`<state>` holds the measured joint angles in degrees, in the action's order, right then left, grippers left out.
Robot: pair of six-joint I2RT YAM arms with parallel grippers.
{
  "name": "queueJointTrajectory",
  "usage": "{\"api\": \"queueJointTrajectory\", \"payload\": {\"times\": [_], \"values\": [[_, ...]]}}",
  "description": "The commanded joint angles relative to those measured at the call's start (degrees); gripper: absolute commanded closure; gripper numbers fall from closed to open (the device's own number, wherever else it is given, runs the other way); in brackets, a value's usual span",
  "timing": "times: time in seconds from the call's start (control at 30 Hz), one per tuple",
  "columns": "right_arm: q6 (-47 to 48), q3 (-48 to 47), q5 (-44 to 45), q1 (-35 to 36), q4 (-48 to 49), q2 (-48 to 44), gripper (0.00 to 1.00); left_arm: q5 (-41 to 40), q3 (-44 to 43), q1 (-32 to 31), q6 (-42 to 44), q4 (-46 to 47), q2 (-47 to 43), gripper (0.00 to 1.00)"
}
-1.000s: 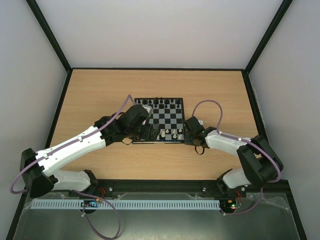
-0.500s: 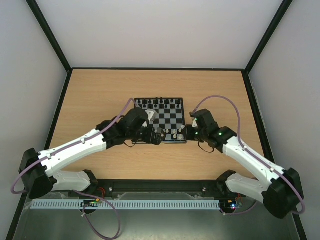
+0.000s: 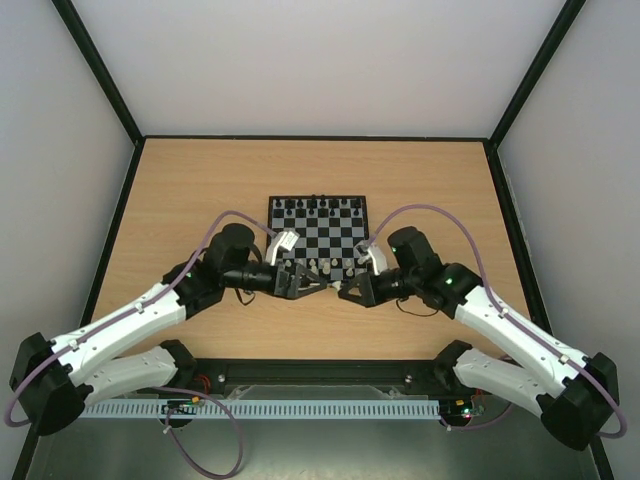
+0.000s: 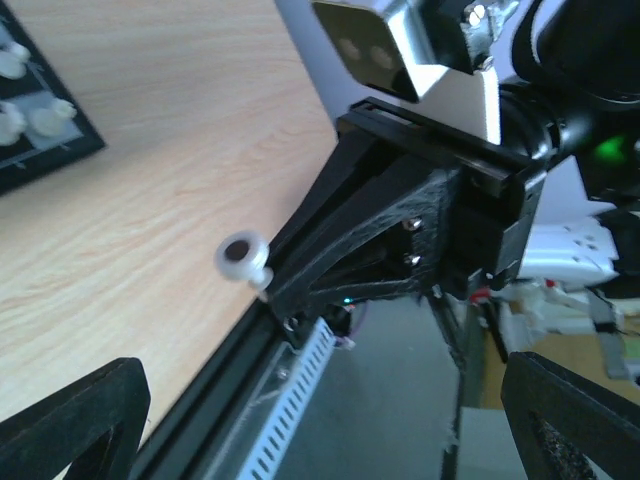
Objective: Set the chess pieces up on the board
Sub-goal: Place the chess piece on the chessboard.
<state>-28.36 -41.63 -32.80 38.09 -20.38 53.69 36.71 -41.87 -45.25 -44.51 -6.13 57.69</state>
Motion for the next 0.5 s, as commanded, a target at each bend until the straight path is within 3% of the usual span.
{"api": "queueJointTrajectory", "payload": {"times": [0.0, 0.47], "values": [[0.9, -2.2, -2.8, 3.6, -2.4, -0.1, 0.93, 9.8, 2.7, 0.5, -5.7, 7.6, -0.8, 0.0], [3.0, -5.9, -2.1, 11.8, -1.9, -0.2, 0.93, 18.0, 8.9, 0.6, -11.6, 18.6, 0.6, 0.04]]}}
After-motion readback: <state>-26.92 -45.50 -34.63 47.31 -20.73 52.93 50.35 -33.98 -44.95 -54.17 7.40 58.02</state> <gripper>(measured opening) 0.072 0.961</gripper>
